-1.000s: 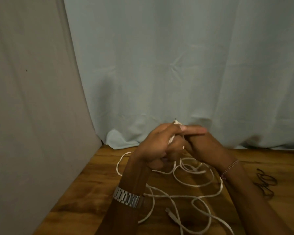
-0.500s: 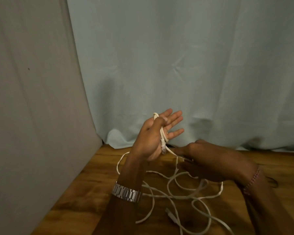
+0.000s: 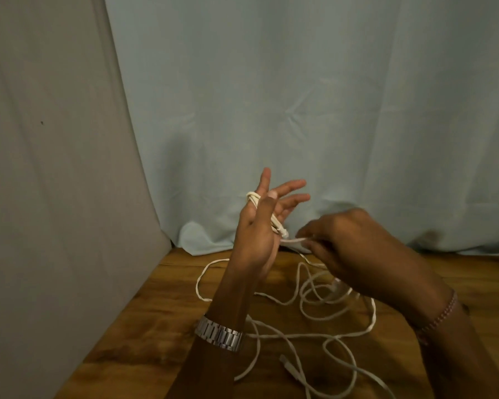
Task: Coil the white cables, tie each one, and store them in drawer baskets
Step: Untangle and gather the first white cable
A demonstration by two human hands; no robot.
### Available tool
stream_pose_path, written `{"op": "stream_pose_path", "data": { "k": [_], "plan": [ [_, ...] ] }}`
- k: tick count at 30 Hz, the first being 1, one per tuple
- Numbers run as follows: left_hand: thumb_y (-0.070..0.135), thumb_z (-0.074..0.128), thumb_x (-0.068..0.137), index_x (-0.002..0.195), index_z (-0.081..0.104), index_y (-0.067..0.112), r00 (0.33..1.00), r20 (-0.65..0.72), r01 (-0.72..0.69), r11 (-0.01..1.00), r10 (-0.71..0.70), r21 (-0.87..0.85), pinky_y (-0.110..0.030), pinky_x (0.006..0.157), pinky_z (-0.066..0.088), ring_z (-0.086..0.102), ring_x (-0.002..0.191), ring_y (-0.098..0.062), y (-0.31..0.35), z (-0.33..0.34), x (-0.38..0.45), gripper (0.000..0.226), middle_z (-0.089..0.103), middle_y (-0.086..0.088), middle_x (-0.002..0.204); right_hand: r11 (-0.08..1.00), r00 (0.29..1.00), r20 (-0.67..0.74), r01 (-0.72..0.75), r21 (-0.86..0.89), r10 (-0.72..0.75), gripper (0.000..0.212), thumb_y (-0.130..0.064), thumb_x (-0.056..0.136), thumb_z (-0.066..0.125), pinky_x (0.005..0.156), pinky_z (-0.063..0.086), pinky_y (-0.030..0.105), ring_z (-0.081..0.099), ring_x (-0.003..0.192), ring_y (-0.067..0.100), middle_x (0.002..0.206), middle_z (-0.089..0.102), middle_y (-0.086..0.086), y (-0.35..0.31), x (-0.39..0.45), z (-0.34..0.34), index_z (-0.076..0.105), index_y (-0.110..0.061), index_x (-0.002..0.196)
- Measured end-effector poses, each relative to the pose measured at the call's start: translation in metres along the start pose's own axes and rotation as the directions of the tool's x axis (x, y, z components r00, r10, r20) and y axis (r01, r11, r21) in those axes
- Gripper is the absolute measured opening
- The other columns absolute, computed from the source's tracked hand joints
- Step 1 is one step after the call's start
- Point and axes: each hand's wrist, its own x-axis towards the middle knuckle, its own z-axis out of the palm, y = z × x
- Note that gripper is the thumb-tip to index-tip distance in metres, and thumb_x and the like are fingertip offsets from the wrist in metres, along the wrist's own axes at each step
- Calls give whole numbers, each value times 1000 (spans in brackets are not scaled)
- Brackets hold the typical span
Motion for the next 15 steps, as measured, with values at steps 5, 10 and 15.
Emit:
{"op": "stream_pose_path", "data": {
  "k": [5, 10, 15],
  "plan": [
    [33, 36, 109, 154, 38, 20, 986, 81, 102, 920, -142, 380, -41, 97, 54, 71, 103, -21, -1, -6, -6, 47, 74, -10, 110, 977, 956, -268, 161, 139, -119, 25, -18, 88, 75, 70, 43, 4, 56, 74, -9, 91, 65, -17, 7, -3, -13, 62, -23, 108],
    [40, 30, 109, 94, 62, -3, 956, 179, 96, 824, -233, 558, -31, 64, 46, 47, 52, -16, 5, 2, -15, 56, 59, -8, 60, 958, 863, -443, 285, 27, -244, 16, -19, 85, 79, 66, 51, 20, 62, 75, 12, 88, 70, -2, 23, -1, -16, 70, -14, 98],
    [63, 6, 97, 107, 63, 8, 840, 274, 348, 852, -469, 391, -23, 46, 26, 31, 37, -5, 10, 18, -18, 80, 53, 2, 47, 953, 763, -571, 244, -180, -303, 21, -34, 93, 70, 66, 49, 36, 68, 74, 25, 85, 76, 3, 42, -2, -14, 80, -15, 96]
  ]
}}
